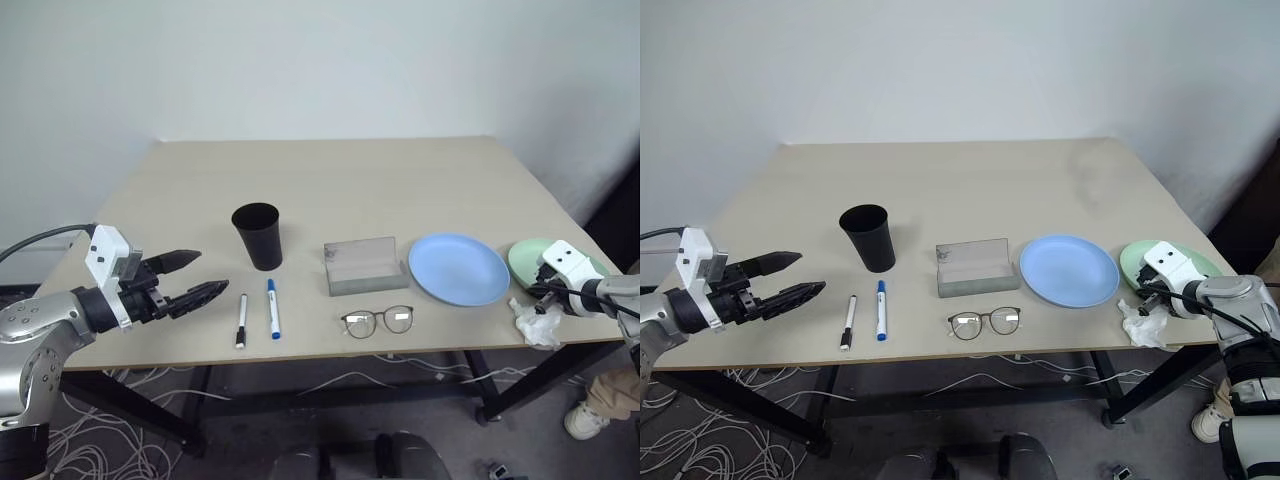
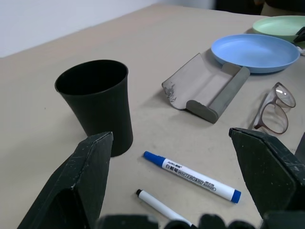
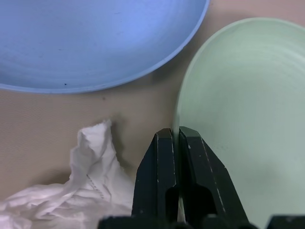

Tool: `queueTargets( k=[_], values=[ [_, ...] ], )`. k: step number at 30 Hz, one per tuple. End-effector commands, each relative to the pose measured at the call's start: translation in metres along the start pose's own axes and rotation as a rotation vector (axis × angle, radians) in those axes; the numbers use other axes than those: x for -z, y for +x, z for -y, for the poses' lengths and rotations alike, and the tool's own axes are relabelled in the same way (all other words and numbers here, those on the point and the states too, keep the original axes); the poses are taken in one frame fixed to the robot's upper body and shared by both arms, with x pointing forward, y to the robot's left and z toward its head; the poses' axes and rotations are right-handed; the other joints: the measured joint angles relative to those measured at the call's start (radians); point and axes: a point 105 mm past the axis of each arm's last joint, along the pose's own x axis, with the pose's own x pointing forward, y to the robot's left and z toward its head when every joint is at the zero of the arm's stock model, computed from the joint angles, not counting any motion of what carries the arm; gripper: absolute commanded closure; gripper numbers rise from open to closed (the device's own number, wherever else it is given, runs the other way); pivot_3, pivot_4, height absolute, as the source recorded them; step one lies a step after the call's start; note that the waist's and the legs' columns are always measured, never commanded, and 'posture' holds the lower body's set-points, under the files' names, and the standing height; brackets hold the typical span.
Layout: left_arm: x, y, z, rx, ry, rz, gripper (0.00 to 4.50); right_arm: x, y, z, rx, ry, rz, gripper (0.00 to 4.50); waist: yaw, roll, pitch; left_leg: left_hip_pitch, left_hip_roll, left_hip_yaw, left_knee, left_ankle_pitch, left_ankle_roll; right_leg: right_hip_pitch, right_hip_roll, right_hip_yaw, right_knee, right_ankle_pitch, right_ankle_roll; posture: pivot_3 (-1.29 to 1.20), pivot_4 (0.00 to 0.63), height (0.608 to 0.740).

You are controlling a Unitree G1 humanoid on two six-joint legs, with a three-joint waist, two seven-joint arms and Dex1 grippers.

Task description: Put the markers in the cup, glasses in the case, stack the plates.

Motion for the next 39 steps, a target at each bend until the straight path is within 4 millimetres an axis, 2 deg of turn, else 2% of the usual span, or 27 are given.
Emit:
queueTargets(
  k=[1,3,7,9,14,19,25,31,39],
  values=[
    [-0.012,0.001,-0.002,-0.007,0.044,0.034,0.34,-0.018,-0.006,0.015,0.057,-0.001,0.056,4.46,-0.001,0.0,0.0,0.0,0.0,0.0,0.0,0.0,0.0,0.0,0.0,0.0,0.0,0.0,0.0,0.0,0.0,0.74],
    [-0.011,0.001,-0.002,-0.007,0.045,0.035,0.34,-0.025,-0.008,0.024,0.097,-0.002,0.079,4.46,-0.001,0.0,0.0,0.0,0.0,0.0,0.0,0.0,0.0,0.0,0.0,0.0,0.0,0.0,0.0,0.0,0.0,0.74],
    [-0.011,0.002,-0.002,-0.009,0.045,0.038,0.34,-0.062,-0.015,0.03,0.144,-0.076,0.247,4.46,-0.001,0.001,0.0,0.0,0.0,0.0,0.0,0.0,0.0,-0.001,0.0,0.0,0.0,0.0,0.0,0.0,0.0,0.74],
    [-0.011,0.002,-0.002,-0.012,0.045,0.04,0.34,-0.08,-0.018,0.021,0.108,-0.133,0.345,4.46,-0.001,0.001,0.0,-0.001,0.0,0.0,0.0,0.0,0.0,-0.001,0.0,0.0,0.0,0.0,0.0,0.0,0.0,0.74],
    [-0.011,0.001,-0.003,-0.02,0.046,0.042,0.34,-0.107,-0.029,-0.031,-0.15,-0.269,0.501,4.46,0.001,0.001,0.0,-0.001,0.0,-0.001,0.0,0.0,0.0,-0.001,0.001,0.0,0.0,0.0,0.0,0.0,0.0,0.74],
    [-0.011,0.0,-0.004,-0.024,0.048,0.041,0.34,-0.109,-0.031,-0.065,-0.305,-0.332,0.506,4.46,0.006,0.001,0.0,-0.001,-0.001,0.0,0.001,0.0,0.0,0.0,-0.001,0.0,0.0,0.0,0.0,0.0,0.0,0.74],
    [-0.01,0.0,-0.004,-0.028,0.046,0.04,0.34,-0.107,-0.023,-0.086,-0.367,-0.397,0.453,4.46,0.006,0.001,0.0,-0.001,0.001,-0.001,0.001,-0.001,0.0,-0.001,0.0,-0.001,0.0,0.0,0.0,0.0,0.0,0.74],
    [-0.011,-0.001,-0.004,-0.033,0.047,0.043,0.34,-0.094,-0.01,-0.092,-0.379,-0.466,0.368,4.46,0.006,0.001,0.0,-0.002,0.001,0.0,0.001,-0.001,0.0,-0.002,0.0,-0.001,0.0,0.0,0.0,0.0,0.0,0.74],
    [-0.011,-0.002,-0.004,-0.04,0.045,0.042,0.34,-0.084,-0.007,-0.089,-0.377,-0.505,0.317,4.46,0.006,0.001,0.0,-0.002,0.001,0.0,0.001,0.0,0.0,-0.002,0.0,-0.001,0.0,0.0,0.0,0.0,0.0,0.74]
  ],
)
